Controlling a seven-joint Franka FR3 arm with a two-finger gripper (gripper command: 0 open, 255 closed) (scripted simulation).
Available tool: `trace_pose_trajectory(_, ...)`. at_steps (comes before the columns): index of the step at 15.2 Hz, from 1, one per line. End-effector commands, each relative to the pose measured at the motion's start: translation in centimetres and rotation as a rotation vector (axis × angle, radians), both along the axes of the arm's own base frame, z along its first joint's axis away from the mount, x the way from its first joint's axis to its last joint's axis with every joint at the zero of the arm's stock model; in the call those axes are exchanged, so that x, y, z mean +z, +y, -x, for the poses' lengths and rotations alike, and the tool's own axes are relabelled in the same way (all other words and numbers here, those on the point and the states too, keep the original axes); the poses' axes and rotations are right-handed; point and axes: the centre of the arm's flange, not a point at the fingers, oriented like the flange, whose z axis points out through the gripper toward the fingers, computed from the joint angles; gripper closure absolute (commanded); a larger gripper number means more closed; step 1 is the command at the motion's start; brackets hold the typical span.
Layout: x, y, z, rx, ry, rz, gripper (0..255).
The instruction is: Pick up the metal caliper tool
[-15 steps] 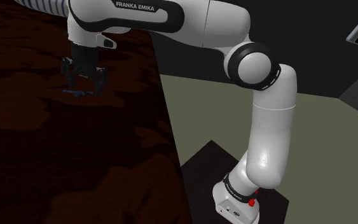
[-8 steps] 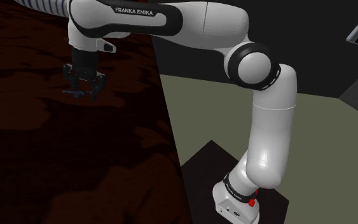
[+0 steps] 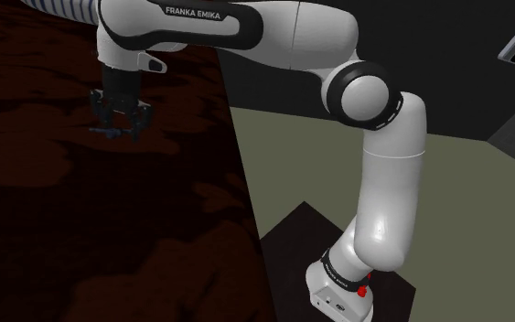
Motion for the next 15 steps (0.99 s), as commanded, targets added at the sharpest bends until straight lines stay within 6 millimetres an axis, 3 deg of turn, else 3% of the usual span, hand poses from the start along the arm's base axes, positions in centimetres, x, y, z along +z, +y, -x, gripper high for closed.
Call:
trace_pose_trajectory(1,0.9,-0.1,0.1,0.000,0.001,0.000,255)
trace_pose_trajectory(13,7.3,-0.1,0.1,0.000,0.001,0.000,255)
trace_pose_trajectory(15,7.3,-0.1,0.1,0.000,0.001,0.000,255)
